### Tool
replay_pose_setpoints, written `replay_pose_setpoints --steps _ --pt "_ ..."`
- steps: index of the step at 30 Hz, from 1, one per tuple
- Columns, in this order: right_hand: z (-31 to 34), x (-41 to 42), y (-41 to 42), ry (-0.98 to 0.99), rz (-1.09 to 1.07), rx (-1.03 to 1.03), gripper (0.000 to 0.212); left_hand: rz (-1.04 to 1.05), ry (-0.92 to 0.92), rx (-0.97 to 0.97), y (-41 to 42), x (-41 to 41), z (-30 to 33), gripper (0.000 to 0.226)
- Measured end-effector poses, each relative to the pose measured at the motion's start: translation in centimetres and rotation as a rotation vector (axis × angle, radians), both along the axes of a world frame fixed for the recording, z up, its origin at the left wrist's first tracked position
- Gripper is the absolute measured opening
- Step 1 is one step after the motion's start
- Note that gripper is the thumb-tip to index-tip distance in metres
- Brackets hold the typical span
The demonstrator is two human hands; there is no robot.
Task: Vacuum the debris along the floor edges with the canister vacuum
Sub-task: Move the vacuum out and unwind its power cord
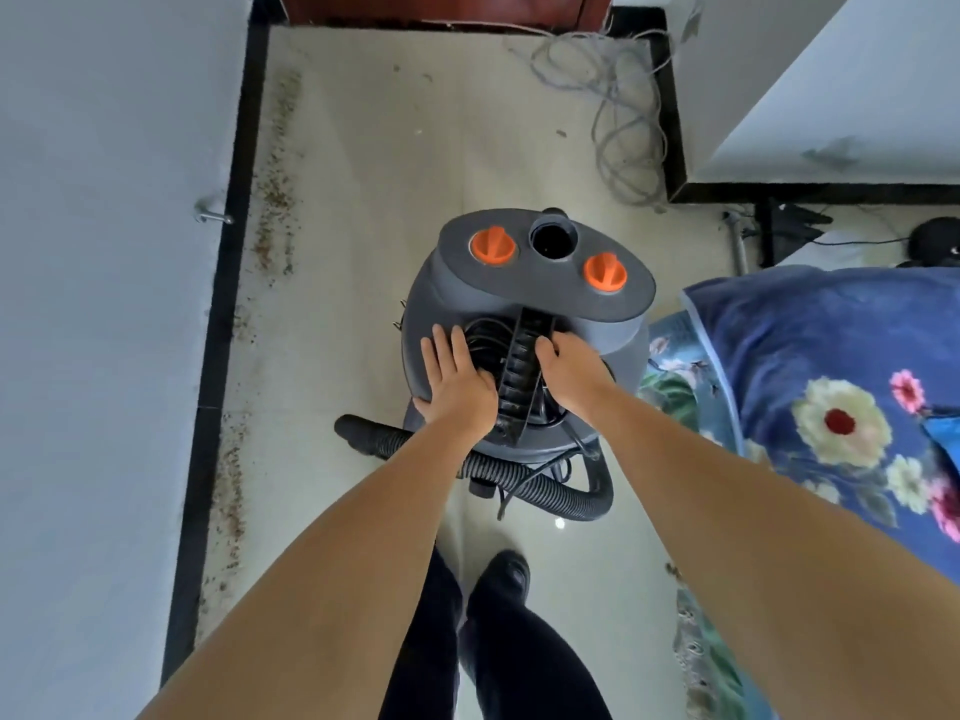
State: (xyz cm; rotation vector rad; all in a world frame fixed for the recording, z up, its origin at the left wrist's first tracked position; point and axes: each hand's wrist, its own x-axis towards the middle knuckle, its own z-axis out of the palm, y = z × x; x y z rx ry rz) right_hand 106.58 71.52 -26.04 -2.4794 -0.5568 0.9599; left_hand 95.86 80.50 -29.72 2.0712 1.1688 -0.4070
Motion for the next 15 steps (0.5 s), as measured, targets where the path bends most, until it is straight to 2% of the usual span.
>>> replay_pose_setpoints --steps 5,10,15 --pt "0.4 -6.0 -2.3 -0.006 0.075 -0.030 0.017 0.047 0.023 -0.011 -3.3 -5.9 0.6 0.061" --pt "0.5 -11.5 -4.9 -0.035 0.084 -0.044 0.036 0.089 0.014 -0.004 -6.7 -11.6 1.0 0.061" --pt "0.9 -17.7 -8.7 -0.015 0.098 -0.038 0.038 0.100 0.033 -0.017 -10.8 -18.1 1.1 0.062"
